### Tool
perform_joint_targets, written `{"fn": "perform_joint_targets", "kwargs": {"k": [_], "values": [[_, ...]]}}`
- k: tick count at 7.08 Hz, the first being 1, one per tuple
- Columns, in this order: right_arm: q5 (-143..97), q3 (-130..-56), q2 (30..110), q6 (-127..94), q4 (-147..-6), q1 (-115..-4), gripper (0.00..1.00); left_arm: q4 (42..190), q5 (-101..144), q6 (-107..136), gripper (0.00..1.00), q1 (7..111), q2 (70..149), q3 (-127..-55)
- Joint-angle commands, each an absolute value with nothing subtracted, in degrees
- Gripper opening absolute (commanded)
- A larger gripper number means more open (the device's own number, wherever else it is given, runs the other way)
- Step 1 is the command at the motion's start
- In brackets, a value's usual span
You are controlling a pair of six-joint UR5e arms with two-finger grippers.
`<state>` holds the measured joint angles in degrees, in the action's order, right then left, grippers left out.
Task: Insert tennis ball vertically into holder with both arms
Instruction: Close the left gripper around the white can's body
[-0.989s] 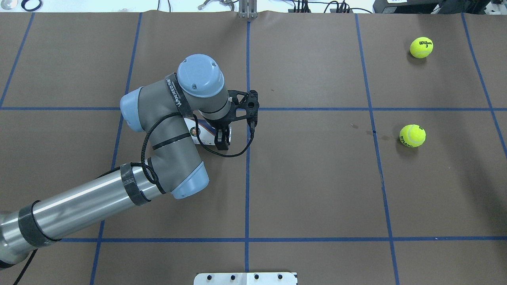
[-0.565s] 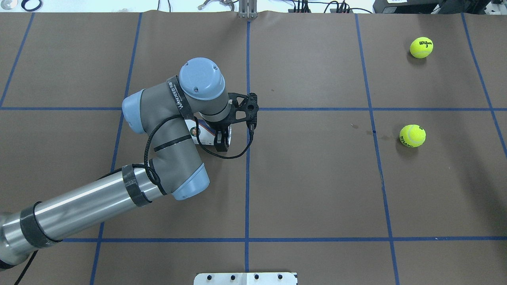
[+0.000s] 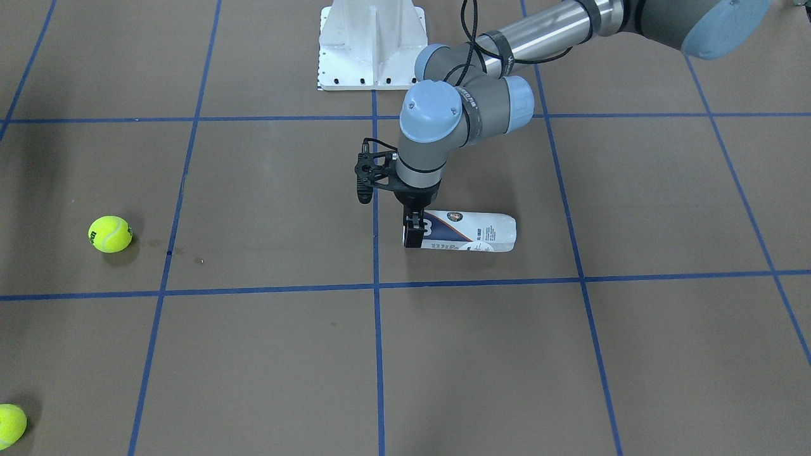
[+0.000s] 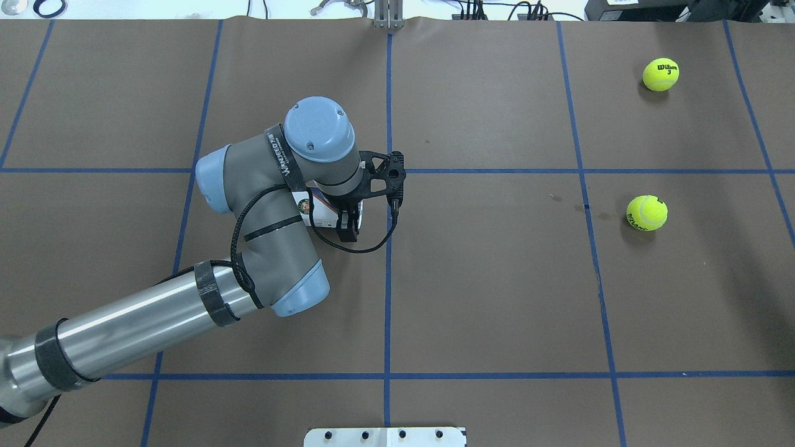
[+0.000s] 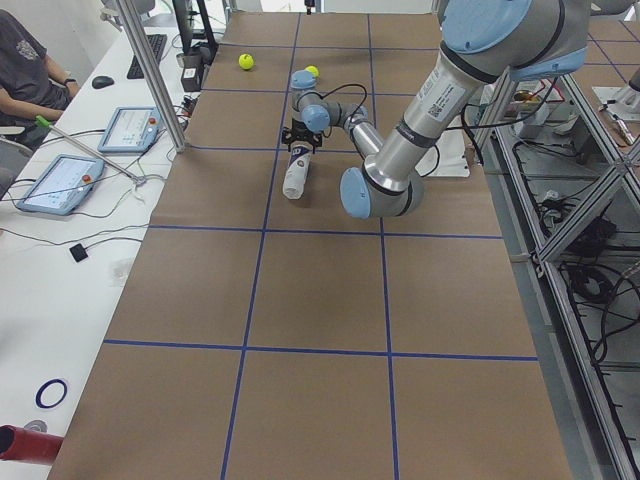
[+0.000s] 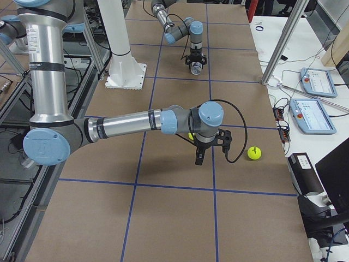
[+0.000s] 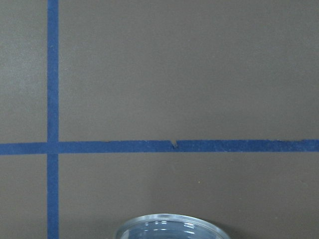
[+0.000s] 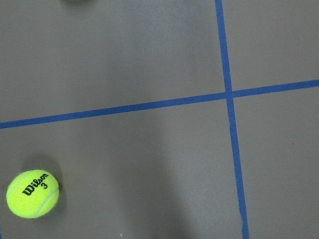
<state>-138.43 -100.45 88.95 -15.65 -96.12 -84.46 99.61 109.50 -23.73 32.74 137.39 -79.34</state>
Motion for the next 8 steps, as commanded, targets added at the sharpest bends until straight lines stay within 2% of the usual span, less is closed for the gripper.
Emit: {"fn": "perform_joint_targets", "kwargs": {"k": [1, 3, 5, 8], "values": [[-138.43, -100.46, 88.95, -15.64, -96.07, -84.46, 1.0, 99.75, 109.51, -23.73, 0.97, 32.35, 137.55, -78.75], [-138.43, -100.46, 88.95, -15.64, -96.15, -84.46, 1.0, 99.67, 109.51, -23.73, 0.96, 31.99, 137.55, -78.66], [-138.43, -100.46, 88.95, -15.64, -96.15, -84.46, 1.0, 99.67, 109.51, -23.73, 0.84, 31.99, 137.55, -78.57], [-138.43, -100.55, 88.95, -15.64, -96.15, -84.46, 1.0, 99.49, 108.9, -23.64, 0.6, 32.17, 137.9, -79.1]]}}
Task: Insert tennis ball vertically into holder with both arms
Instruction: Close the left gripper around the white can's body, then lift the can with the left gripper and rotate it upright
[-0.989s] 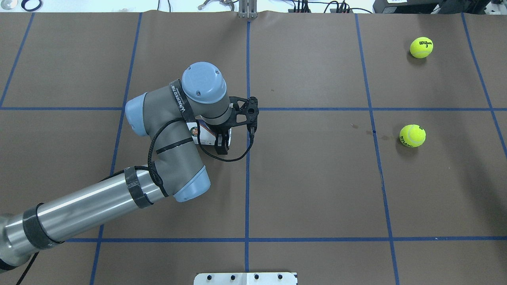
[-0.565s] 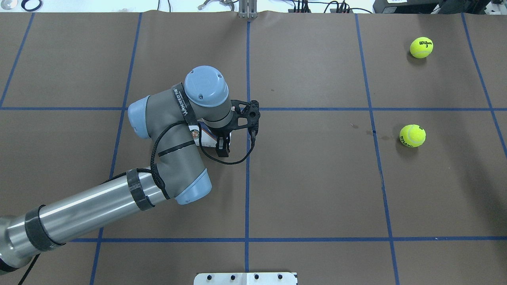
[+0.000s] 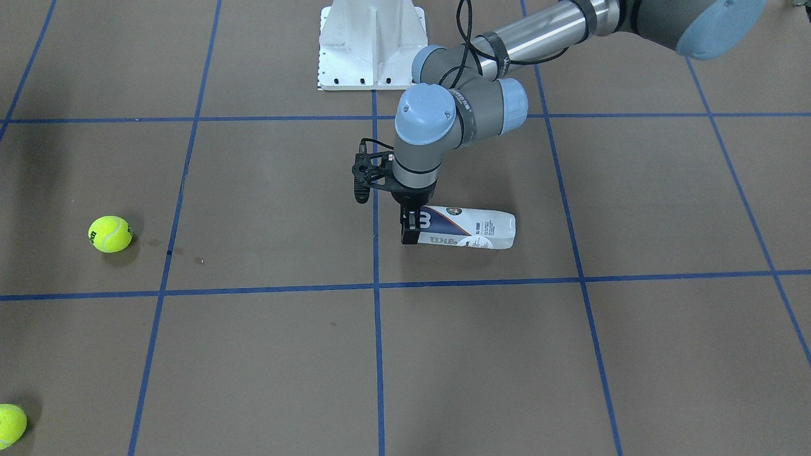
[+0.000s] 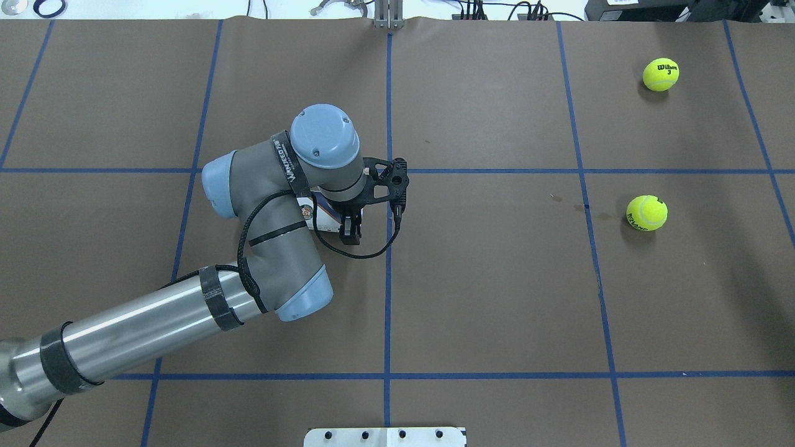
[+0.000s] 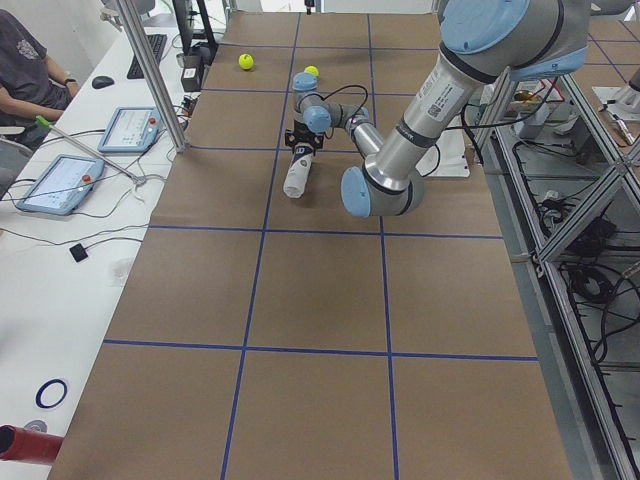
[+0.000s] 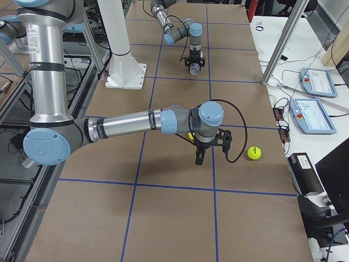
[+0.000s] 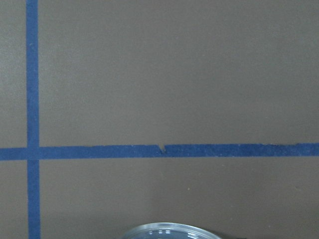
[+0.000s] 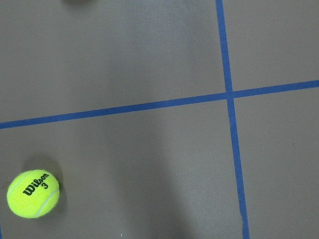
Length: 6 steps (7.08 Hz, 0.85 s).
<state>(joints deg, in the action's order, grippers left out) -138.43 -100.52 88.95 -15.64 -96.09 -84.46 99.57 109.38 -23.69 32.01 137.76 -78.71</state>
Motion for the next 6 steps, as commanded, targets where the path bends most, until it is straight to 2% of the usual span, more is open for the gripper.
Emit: {"fn": "perform_joint_targets", "kwargs": {"k": [1, 3, 6], "values": [[-138.43, -100.72, 88.95, -15.64, -96.15, -84.46, 1.0, 99.49, 108.9, -23.56, 0.6, 32.34, 138.77, -80.15], [-138.51, -100.9, 89.03, -15.64, -96.15, -84.46, 1.0, 100.71, 108.81, -19.37, 0.6, 32.69, 140.1, -84.44], [-138.69, -101.51, 88.86, -15.64, -96.06, -84.46, 1.0, 122.82, 108.81, -2.87, 0.54, 33.66, 138.61, -84.81]]}}
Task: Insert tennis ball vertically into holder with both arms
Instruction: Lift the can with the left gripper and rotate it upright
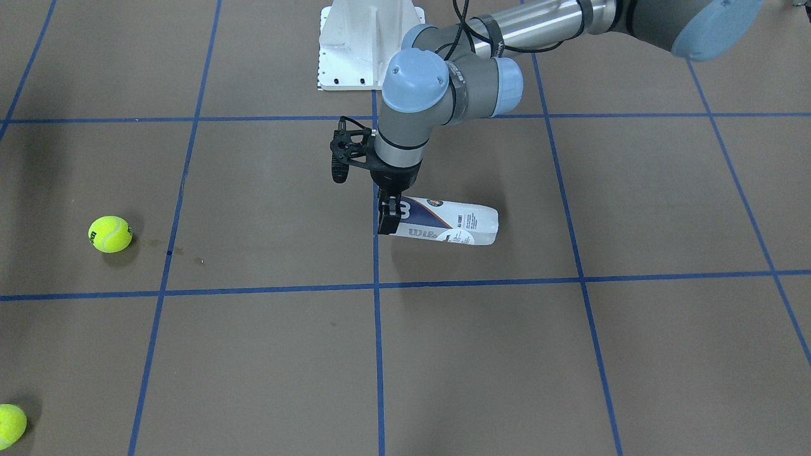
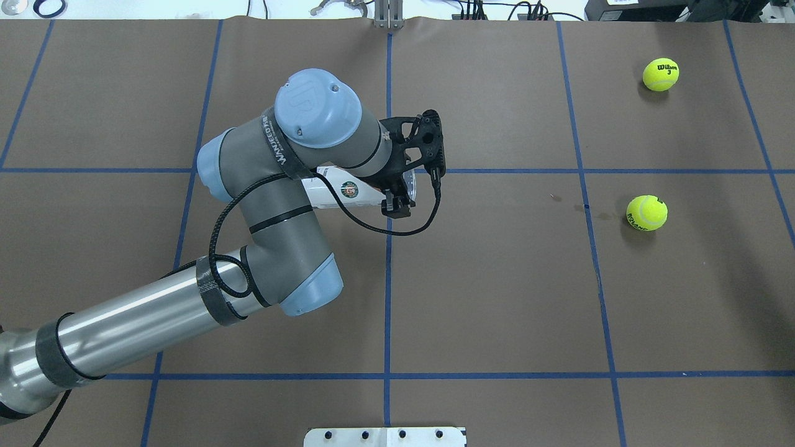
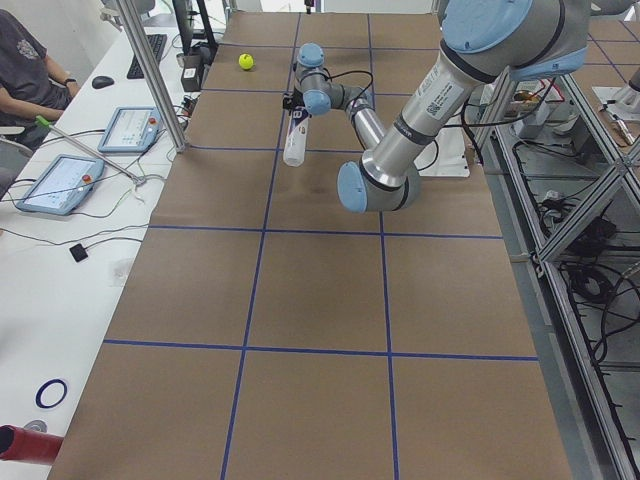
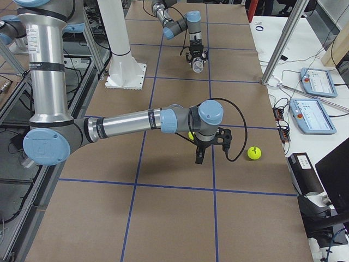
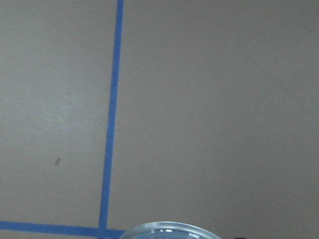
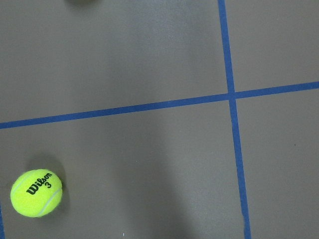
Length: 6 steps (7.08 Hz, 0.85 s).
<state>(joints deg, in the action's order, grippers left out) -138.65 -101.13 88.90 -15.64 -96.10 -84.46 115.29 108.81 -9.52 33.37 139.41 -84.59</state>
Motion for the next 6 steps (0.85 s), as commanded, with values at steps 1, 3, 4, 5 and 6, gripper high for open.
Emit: {"fn": "perform_joint_targets", "kwargs": {"k": [1, 3, 4, 5, 6], "values": [[-138.69, -101.69, 88.86, -15.73, -96.06, -84.46, 1.0, 130.61, 108.72, 3.8, 0.53, 33.66, 136.95, -84.81], [-138.69, -101.69, 88.6, -15.73, -96.06, -84.46, 1.0, 146.54, 104.36, 11.58, 0.4, 33.66, 132.03, -84.64], [-138.69, -101.78, 88.51, -15.73, -96.06, -84.38, 1.0, 149.04, 102.67, 15.52, 0.38, 33.75, 132.19, -84.81], [-138.69, -101.78, 88.51, -15.73, -96.06, -84.46, 1.0, 150.89, 100.57, 18.78, 0.37, 33.49, 132.45, -84.9], [-138.69, -101.78, 88.51, -15.73, -96.06, -84.46, 1.0, 156.04, 97.41, 22.64, 0.35, 33.4, 132.36, -84.82]]}}
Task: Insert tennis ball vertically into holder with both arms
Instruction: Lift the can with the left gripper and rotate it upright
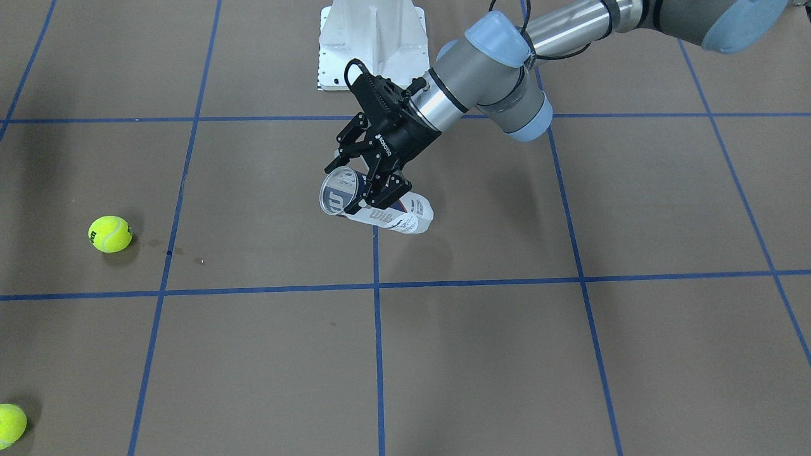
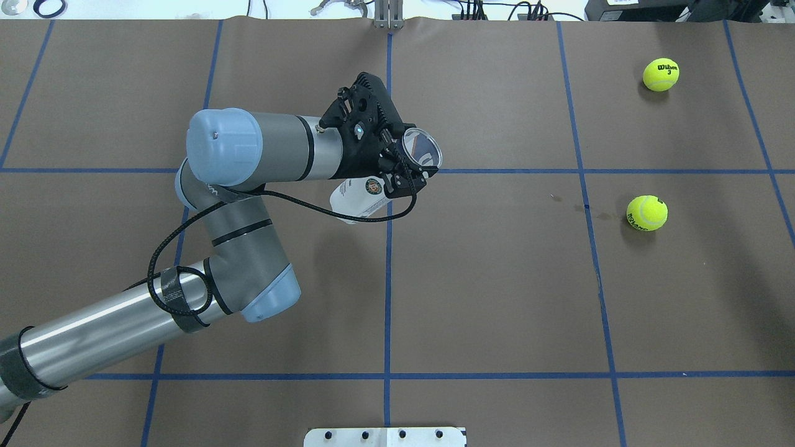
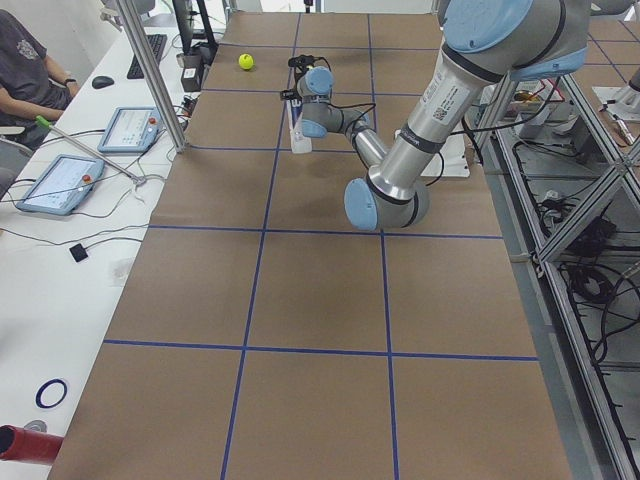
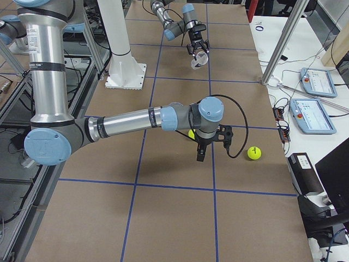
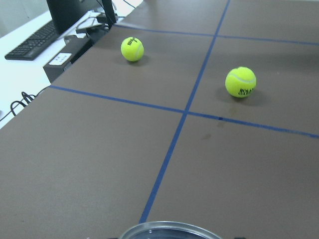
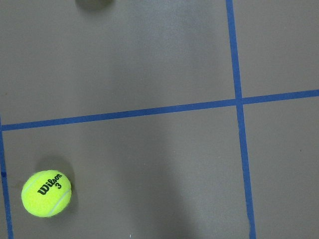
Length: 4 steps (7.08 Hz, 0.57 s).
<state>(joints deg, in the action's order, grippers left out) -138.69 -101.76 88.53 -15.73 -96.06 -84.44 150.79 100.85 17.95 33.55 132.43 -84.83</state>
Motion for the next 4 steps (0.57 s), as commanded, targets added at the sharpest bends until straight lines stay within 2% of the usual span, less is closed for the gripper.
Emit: {"fn": "perform_joint_targets", "kwargs": {"k": [1, 3, 4], "values": [[-138.69, -101.86, 88.51, -15.73, -96.06, -84.46, 1.0, 157.92, 95.64, 23.46, 0.33, 33.22, 132.45, -84.81], [-138.69, -102.22, 88.51, -16.43, -96.06, -84.2, 1.0, 169.28, 87.58, 26.8, 0.39, 32.35, 132.02, -83.07], [-138.69, -102.22, 88.42, -16.44, -96.06, -84.11, 1.0, 173.37, 85.8, 26.89, 0.39, 31.91, 132.01, -81.23]]}}
